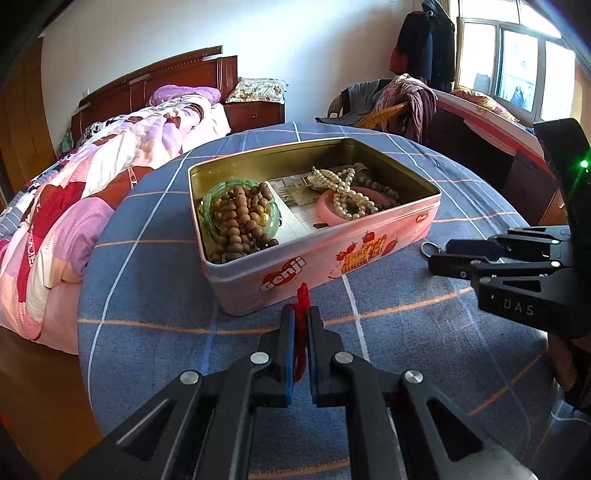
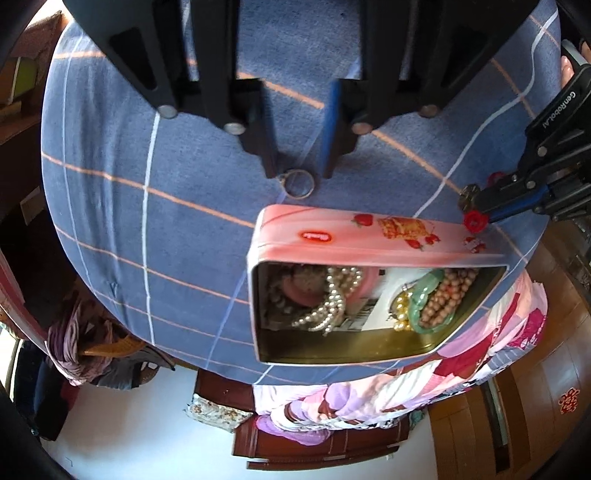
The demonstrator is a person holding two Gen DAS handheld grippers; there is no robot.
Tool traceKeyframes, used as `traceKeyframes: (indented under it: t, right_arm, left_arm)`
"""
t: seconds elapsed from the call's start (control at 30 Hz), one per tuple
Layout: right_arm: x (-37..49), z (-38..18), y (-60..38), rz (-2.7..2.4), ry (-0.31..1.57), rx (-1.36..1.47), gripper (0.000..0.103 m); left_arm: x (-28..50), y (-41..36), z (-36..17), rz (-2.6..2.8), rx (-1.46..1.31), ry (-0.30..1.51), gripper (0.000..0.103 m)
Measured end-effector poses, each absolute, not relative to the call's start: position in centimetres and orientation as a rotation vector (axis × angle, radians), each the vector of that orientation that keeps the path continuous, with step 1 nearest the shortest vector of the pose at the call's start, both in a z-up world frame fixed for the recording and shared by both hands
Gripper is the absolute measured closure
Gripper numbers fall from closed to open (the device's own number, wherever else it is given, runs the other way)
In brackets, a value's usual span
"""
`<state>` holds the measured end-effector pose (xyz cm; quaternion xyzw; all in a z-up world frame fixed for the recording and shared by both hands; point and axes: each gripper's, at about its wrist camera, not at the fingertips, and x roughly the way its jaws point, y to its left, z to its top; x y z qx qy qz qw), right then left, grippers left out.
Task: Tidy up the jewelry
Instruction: 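Carry the red cord and silver ring up over the pink tin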
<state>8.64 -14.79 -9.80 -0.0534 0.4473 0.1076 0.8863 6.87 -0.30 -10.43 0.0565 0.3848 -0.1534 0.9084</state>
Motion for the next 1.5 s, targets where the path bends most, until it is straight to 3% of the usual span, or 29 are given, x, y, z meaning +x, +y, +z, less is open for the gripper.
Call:
traceKeyframes:
  t: [0.13, 0.4, 0.63, 0.7, 0.97, 1.1, 1.33, 1.4, 1.5]
  right_arm:
    - [9.2, -9.9, -14.5, 0.201, 0.922, -0.114, 0.057]
    - [8.0, -9.8, -14.6, 0.198, 0.902, -0.14, 0.087]
    - [6.9, -9.5, -15.1, 0.302, 0.898, -0.178, 0.086]
    - [7.4, -9.4, -15.2, 0.29, 0.883, -0.216, 0.073]
    - [10.3, -9.8, -14.5, 0.435, 0.908, -0.27, 0.073]
    - [9.6, -9.9, -14.8, 0.465, 0.903, -0.282, 0.081]
    - [8.0, -10.0, -14.8, 0.449, 0.88, -0.29, 0.082]
    - [7.4, -9.8, -14.8, 0.444, 0.86, -0.296, 0.093]
    - [6.8, -9.4, -14.9, 0.45, 0.845, -0.284, 0.093]
  left_arm:
    - [6.9, -0.5, -10.5, -0.323, 0.118, 0.795, 0.098]
    - [6.8, -0.2, -10.4, -0.325, 0.112, 0.792, 0.098]
    - [6.7, -0.2, -10.4, -0.33, 0.111, 0.796, 0.098]
    - [6.7, -0.4, -10.5, -0.332, 0.114, 0.8, 0.098]
    - [6.7, -0.2, -10.5, -0.33, 0.111, 0.805, 0.098]
    - [6.7, -0.2, -10.5, -0.332, 0.107, 0.803, 0.098]
    - [6.5, -0.2, -10.1, -0.332, 0.105, 0.785, 0.098]
    - [6.4, -0.1, -9.8, -0.334, 0.101, 0.773, 0.098]
    - [6.2, -0.2, -9.2, -0.337, 0.102, 0.757, 0.098]
